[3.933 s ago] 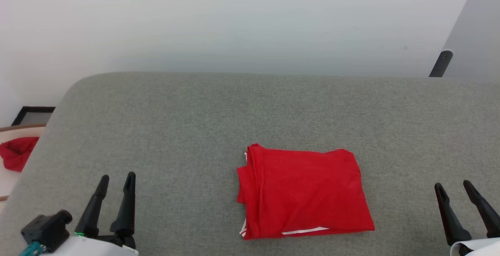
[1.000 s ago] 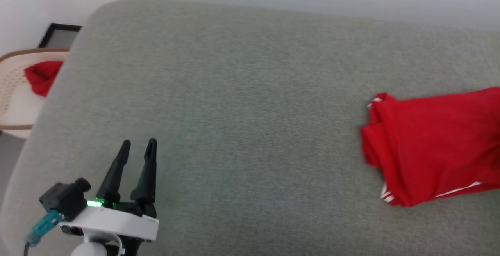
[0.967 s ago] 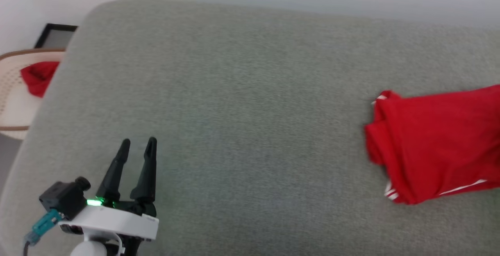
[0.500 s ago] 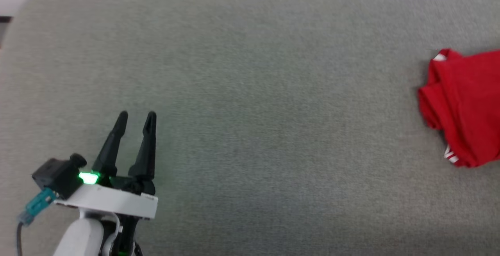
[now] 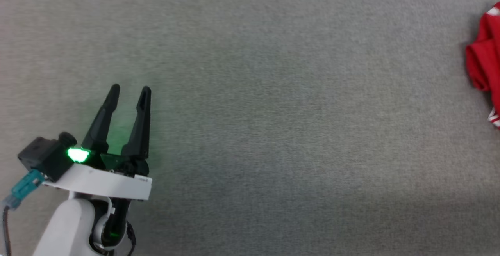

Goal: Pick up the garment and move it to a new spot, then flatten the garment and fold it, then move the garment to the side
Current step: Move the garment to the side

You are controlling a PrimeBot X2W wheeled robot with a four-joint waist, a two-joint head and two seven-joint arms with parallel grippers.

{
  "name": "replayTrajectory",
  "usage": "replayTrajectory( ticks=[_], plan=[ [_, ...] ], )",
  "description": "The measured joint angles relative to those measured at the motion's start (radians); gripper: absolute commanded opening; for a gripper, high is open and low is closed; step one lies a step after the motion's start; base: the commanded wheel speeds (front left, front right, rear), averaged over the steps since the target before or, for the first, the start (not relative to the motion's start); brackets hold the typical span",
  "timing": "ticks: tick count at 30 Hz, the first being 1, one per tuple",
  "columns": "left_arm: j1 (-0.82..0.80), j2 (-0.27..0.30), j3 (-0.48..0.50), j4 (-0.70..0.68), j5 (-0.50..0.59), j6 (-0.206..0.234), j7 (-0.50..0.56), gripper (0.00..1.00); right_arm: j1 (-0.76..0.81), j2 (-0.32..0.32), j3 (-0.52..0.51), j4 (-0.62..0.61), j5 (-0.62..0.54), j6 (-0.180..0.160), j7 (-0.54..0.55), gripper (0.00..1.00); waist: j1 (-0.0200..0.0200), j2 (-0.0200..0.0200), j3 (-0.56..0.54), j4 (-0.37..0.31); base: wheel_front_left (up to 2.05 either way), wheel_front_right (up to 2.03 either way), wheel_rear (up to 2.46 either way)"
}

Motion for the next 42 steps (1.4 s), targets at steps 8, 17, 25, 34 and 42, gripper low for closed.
replayTrajectory(
  ticks=[8, 17, 25, 34, 42],
  plan=[
    [-0.033, 0.016, -0.012, -0.007, 0.003, 0.0, 0.0, 1.0, -0.041, -0.055, 0.02, 0.02, -0.045, 0.0, -0.054, 0.0, 0.0, 0.0, 0.057, -0.051, 0.0, 0.0, 0.0],
    [-0.058, 0.019, -0.027, -0.005, 0.006, 0.0, -0.002, 1.0, -0.066, -0.057, 0.043, 0.068, -0.083, 0.0, -0.112, 0.0, -0.0001, 0.0, 0.091, -0.068, 0.0, 0.0, 0.0],
    [-0.068, 0.02, -0.037, -0.004, 0.002, 0.0, -0.002, 1.0, -0.102, 0.001, 0.039, 0.134, -0.13, 0.0, -0.14, 0.09, 0.0, 0.0, 0.1, -0.047, 0.0, 0.0, 0.0],
    [-0.063, 0.013, -0.03, 0.006, -0.001, 0.0, -0.002, 1.0, -0.122, 0.044, 0.004, 0.198, -0.168, 0.0, -0.166, 1.0, 0.0, 0.0, 0.088, -0.021, 0.0, 0.0, 0.0],
    [-0.04, 0.004, -0.02, 0.015, -0.002, 0.0, -0.002, 1.0, -0.132, 0.054, -0.022, 0.196, -0.199, 0.0, -0.156, 1.0, 0.0, 0.0, 0.041, -0.022, 0.0, 0.0, 0.0]
  ],
)
